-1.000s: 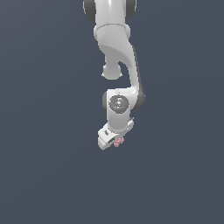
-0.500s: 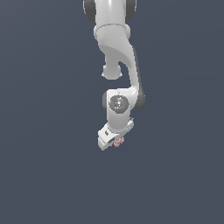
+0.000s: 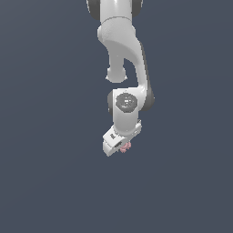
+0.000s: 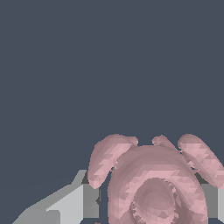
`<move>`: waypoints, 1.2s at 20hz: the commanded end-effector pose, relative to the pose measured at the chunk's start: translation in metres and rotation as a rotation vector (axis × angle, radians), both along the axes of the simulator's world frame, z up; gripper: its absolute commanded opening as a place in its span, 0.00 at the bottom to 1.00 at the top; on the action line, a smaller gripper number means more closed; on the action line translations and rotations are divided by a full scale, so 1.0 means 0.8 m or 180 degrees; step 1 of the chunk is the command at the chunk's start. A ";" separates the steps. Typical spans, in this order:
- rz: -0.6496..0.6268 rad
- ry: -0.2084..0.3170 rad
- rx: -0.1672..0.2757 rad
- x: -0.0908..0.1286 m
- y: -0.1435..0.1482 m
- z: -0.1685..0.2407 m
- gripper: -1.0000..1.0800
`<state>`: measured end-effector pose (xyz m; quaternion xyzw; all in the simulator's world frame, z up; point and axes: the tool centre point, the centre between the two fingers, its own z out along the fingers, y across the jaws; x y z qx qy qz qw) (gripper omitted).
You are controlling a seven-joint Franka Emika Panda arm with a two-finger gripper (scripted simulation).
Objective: Pick up the object and move it to a goal position.
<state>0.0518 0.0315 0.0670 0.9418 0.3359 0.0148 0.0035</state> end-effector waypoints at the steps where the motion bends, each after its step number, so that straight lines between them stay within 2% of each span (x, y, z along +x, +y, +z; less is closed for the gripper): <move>1: 0.0035 -0.0077 0.0008 0.009 0.008 0.026 0.00; 7: 0.0170 -0.0360 0.0038 0.036 0.037 0.126 0.00; 13: 0.0368 -0.0782 0.0086 0.058 0.080 0.279 0.00; 19: 0.0539 -0.1148 0.0131 0.059 0.116 0.414 0.00; 24: 0.0633 -0.1355 0.0157 0.053 0.136 0.490 0.00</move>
